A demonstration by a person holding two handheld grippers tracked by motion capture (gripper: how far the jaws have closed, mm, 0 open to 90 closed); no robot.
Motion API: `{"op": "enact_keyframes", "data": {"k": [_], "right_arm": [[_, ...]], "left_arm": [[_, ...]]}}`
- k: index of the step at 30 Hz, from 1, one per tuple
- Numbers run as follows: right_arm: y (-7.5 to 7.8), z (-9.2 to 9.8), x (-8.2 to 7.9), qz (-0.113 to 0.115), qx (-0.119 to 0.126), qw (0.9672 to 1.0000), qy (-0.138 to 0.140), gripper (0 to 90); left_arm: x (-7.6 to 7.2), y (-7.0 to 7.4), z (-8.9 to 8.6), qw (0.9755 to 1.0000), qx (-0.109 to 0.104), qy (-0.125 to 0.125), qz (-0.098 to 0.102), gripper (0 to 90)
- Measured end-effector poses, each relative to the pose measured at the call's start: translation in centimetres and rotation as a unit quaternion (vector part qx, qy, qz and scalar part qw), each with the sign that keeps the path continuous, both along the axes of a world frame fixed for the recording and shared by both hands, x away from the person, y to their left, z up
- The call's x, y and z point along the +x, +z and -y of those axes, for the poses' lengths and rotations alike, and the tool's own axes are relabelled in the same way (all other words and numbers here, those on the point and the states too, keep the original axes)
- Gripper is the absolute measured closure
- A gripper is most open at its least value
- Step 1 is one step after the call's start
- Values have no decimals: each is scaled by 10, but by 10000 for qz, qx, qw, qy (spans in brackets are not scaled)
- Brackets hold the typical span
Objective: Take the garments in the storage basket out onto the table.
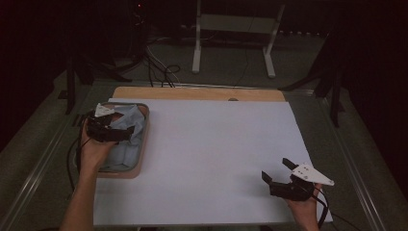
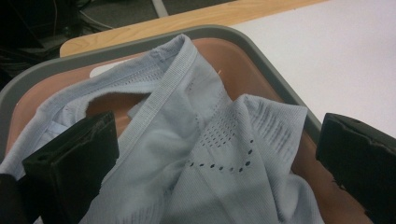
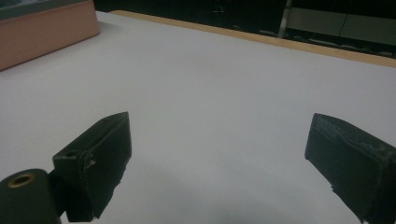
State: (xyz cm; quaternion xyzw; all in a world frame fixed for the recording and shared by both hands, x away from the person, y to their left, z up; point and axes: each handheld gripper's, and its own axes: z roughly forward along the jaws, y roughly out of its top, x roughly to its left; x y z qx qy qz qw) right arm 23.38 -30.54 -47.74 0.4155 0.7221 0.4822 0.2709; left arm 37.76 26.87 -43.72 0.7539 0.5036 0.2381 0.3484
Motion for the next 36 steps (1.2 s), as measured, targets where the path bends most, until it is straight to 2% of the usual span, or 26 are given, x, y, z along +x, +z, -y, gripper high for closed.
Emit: {"op": "enact_keyframes", "data": {"k": [15, 23, 31, 34, 36], "right_arm": [[0, 1, 0, -1, 3, 10000, 5, 73], [0, 2, 0, 8, 3, 10000, -31, 73], [0, 2, 0, 17, -2, 10000, -32, 73], [0, 2, 0, 11, 5, 10000, -35, 73], [0, 2, 0, 15, 1, 10000, -36, 73]], "left_arm": [[9, -10, 4, 9994, 77, -17, -324, 3], [14, -17, 4, 9983, 143, 25, -569, 3], [17, -21, 4, 9967, 191, -70, -787, 3], [17, -24, 7, 9957, 289, -145, -864, 3], [17, -26, 9, 9946, 433, -197, -921, 2]]}}
